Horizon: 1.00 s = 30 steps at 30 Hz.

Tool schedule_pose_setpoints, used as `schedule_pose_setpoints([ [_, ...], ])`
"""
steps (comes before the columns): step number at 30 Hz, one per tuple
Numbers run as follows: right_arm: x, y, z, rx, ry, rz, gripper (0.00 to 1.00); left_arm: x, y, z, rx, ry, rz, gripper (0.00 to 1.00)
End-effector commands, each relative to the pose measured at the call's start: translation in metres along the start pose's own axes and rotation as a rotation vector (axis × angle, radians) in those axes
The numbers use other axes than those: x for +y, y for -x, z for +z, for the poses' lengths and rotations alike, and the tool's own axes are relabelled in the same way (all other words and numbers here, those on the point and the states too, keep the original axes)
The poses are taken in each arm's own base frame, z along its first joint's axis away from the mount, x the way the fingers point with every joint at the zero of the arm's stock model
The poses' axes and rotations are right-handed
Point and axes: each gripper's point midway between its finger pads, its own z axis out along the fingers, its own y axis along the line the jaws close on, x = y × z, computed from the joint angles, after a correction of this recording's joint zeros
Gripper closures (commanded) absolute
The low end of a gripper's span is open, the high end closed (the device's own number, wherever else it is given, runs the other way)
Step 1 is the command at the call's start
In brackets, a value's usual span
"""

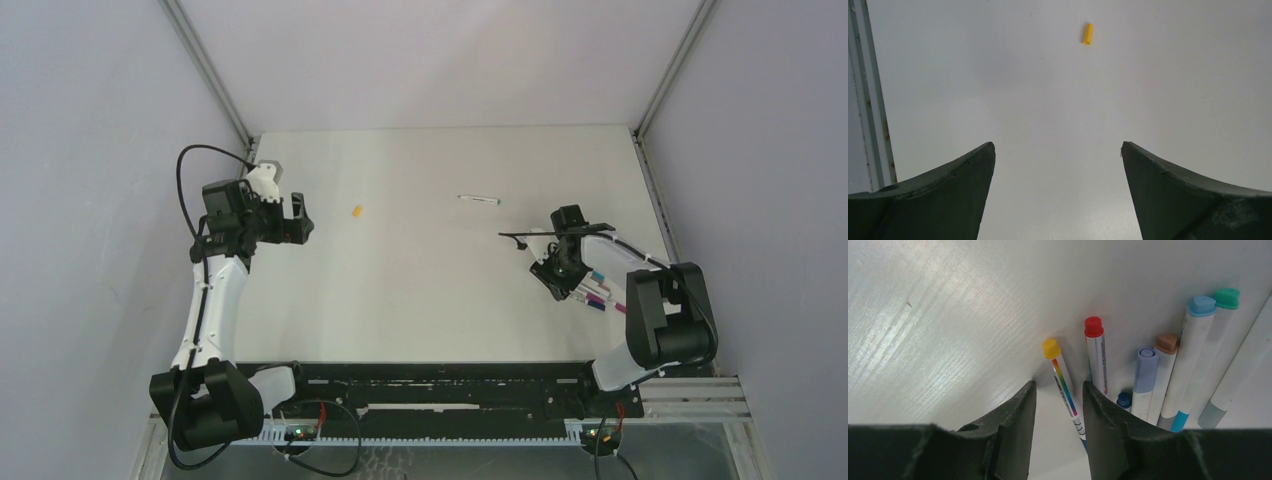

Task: Open the pen caps
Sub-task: Pick up the pen from the center of the board.

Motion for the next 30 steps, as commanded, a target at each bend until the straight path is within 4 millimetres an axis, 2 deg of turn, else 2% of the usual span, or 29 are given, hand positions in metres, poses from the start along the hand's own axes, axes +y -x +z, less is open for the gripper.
schedule_pose_setpoints([
  [1,-0.005,0.009,0.004,-0.028,-0.014,-0.009,0.62,0.0,-0.007,0.002,0.002,-0.014,0.011,0.0],
  [4,-0.005,0.008,0.007,-0.018,-0.011,-0.01,0.65,0.0,-0.007,0.003,0.003,-0.015,0.011,0.0],
  [11,-0.003,0.008,0.015,0.017,-0.015,-0.032,0.85,0.0,-0.008,0.002,0.004,-0.017,0.011,0.0],
  [14,0.005,0.011,0.014,0.019,-0.001,-0.059,0.96,-0.001,-0.008,0.002,0.003,-0.023,0.012,0.0],
  [17,0.019,0.018,0.007,0.009,0.035,-0.09,1.0,-0.004,-0.008,0.002,0.002,-0.037,0.014,0.0],
  [20,0.032,0.04,-0.011,-0.051,0.08,-0.11,1.0,-0.009,-0.007,0.001,-0.016,-0.065,0.023,0.0],
  [23,0.041,0.07,-0.038,-0.156,0.105,-0.117,1.0,-0.013,-0.003,-0.003,-0.045,-0.08,0.037,0.0],
  [27,0.049,0.119,-0.086,-0.355,0.12,-0.111,1.0,-0.02,0.009,-0.01,-0.106,-0.096,0.058,0.0],
  [30,0.057,0.156,-0.127,-0.524,0.146,-0.097,1.0,-0.033,0.02,-0.015,-0.152,-0.153,0.081,0.0],
])
